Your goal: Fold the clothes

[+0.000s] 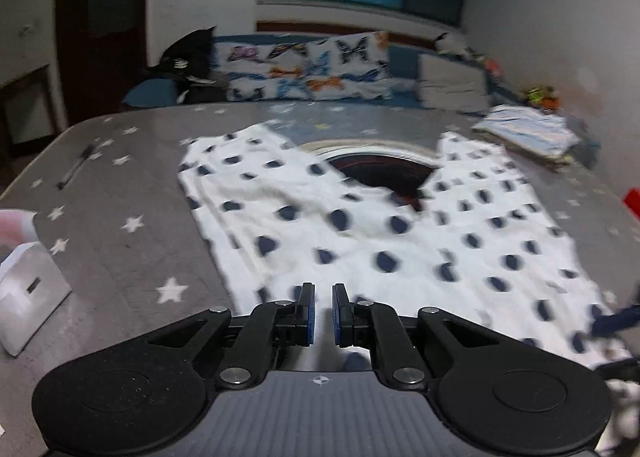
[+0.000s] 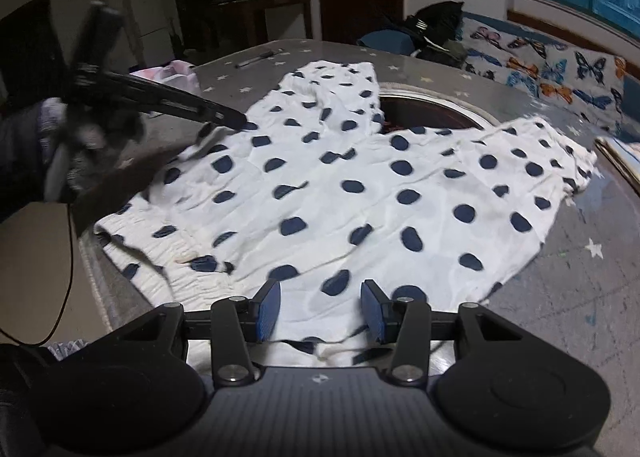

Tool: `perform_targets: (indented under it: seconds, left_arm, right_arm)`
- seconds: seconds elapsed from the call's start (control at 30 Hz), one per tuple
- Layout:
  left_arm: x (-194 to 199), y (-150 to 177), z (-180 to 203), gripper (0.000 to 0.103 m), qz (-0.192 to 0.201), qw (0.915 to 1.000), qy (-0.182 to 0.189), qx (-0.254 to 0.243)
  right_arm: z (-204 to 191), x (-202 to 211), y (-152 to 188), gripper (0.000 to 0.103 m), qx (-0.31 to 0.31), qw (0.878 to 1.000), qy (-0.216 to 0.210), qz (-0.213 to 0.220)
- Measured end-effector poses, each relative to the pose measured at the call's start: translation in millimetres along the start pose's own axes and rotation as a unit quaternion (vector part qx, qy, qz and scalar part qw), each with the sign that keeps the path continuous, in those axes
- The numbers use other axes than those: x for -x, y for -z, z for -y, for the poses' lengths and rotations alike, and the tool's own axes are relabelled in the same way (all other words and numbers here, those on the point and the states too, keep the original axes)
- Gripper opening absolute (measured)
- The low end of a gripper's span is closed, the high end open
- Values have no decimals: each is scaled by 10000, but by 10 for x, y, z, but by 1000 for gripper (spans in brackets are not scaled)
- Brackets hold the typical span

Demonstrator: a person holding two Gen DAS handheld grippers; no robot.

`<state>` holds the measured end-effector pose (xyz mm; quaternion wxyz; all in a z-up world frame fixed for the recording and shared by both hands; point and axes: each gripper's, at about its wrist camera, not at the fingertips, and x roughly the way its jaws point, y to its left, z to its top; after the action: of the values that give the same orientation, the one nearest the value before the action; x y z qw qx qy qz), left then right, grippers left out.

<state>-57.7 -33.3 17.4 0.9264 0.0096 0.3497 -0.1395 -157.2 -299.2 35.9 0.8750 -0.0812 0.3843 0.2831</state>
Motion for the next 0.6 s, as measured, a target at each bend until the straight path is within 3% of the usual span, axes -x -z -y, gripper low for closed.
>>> perform_targets:
  seconds: [0.1,0.4,0.6]
  left_arm:
    - [-53,71,-102,8,-298,9994,-28,167]
    - [177,240,-152,7,-374,9988,-269,162]
    - [170,178,-154,7,-435,9981,-412,124]
  right_arm:
    - [-43,8,-7,45,86,9999,-91,-6]
    - [-75,-42,93,45,117,9992,-267,-288]
    - [-50,2,73,45,186,9989,-302,-302]
